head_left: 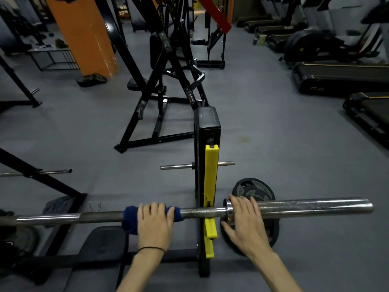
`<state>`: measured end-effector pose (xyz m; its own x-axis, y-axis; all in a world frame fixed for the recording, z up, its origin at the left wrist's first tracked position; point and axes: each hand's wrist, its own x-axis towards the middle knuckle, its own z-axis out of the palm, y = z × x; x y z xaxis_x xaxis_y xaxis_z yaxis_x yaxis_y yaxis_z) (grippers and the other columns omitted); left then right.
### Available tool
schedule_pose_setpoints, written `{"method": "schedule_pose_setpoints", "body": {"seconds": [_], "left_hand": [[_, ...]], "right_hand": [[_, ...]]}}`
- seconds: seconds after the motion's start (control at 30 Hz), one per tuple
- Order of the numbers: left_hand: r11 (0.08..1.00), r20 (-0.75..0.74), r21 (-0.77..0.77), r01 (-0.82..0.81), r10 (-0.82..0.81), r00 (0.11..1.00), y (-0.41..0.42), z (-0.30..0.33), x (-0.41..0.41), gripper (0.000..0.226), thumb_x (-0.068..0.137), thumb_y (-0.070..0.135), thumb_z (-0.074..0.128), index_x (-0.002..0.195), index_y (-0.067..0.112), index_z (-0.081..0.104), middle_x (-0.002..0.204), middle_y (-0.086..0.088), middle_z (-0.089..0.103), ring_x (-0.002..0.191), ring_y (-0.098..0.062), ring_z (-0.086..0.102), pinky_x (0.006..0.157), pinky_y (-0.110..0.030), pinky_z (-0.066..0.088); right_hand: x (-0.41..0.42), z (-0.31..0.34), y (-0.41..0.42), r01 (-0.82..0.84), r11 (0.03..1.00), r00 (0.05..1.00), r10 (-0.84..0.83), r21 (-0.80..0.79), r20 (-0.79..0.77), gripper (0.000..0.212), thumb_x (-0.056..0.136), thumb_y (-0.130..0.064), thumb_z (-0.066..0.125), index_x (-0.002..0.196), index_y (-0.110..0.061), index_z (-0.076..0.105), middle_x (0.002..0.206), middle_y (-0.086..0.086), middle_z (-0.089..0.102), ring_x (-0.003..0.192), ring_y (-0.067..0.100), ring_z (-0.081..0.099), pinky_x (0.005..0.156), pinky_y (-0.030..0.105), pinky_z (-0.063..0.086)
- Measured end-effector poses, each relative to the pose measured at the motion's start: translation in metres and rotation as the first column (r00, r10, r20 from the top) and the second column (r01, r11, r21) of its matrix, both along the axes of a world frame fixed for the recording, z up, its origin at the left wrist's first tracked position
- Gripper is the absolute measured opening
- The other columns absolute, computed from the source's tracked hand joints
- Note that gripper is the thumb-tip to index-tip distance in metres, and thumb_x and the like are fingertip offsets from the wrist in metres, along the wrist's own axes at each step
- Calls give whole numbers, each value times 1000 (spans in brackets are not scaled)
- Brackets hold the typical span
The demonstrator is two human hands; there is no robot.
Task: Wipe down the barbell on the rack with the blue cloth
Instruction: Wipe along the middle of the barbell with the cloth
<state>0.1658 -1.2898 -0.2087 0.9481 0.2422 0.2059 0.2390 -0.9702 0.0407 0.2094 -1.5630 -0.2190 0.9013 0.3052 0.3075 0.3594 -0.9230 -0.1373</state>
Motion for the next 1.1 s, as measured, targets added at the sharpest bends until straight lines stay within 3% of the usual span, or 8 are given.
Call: {"method": "schedule_pose_setpoints", "body": {"seconds": [0.2,0.27,0.43,0.63,0.73,0.83,0.97,1.1], "left_hand": [[986,-181,-149,81,-108,977,-132,6,13,67,94,48,31,115,-1,71,116,-21,69,115,-41,64,111,-53,30],[968,-153,-215,132,-167,974,-121,15,8,65,96,49,29,123,5,68,125,-14,68,123,-32,61,116,-48,36],[980,-40,-165,107,-115,993,-18,4,-11,70,101,63,21,148,19,47,152,-2,48,146,-22,37,124,-35,12],[994,-11,-91,63,-64,998,-60,0,6,73,105,52,10,136,9,60,141,-12,59,133,-40,51,118,-52,25],[980,-28,-115,165,-169,985,-111,3,11,59,102,43,27,139,8,57,146,-12,54,136,-32,50,121,-48,26],[975,-24,-130,178,-183,983,-114,7,10,54,100,33,31,137,5,58,146,-13,54,137,-28,50,123,-42,12],[965,-94,-160,207,-224,970,-102,12,5,69,110,33,7,125,4,68,132,-12,66,124,-24,63,116,-37,22],[953,58,-223,206,-198,978,-96,16,-3,70,110,36,4,128,10,66,132,-7,66,124,-22,62,113,-36,27]], "right_hand": [[-3,2,-3,-28,1000,1000,28,-7,11,90,74,-51,82,144,-7,49,134,7,64,127,27,60,118,46,22],[-2,0,-8,-48,999,998,49,-20,32,89,79,-58,73,147,-8,47,136,7,63,128,26,60,117,46,23],[1,-2,-15,-68,997,996,71,-46,56,86,88,-64,40,153,-8,38,139,8,61,131,27,58,115,46,26],[-1,-4,-13,-70,996,998,70,-50,0,93,83,-60,62,155,-7,34,145,9,57,135,28,54,116,48,24],[-2,-4,-14,-80,997,996,79,-22,-34,98,79,-55,74,155,-7,35,151,9,52,140,28,50,117,48,23],[-2,-4,-16,-86,996,995,85,-7,-49,103,77,-53,78,157,-7,32,155,8,47,144,26,45,118,47,21],[-3,-7,-18,-119,993,991,120,11,-53,104,80,-52,76,161,-11,24,160,4,40,150,23,33,120,47,18],[-6,-8,-15,-119,992,991,121,43,-49,107,82,-55,73,163,-14,17,166,3,29,155,19,17,121,46,15]]}}
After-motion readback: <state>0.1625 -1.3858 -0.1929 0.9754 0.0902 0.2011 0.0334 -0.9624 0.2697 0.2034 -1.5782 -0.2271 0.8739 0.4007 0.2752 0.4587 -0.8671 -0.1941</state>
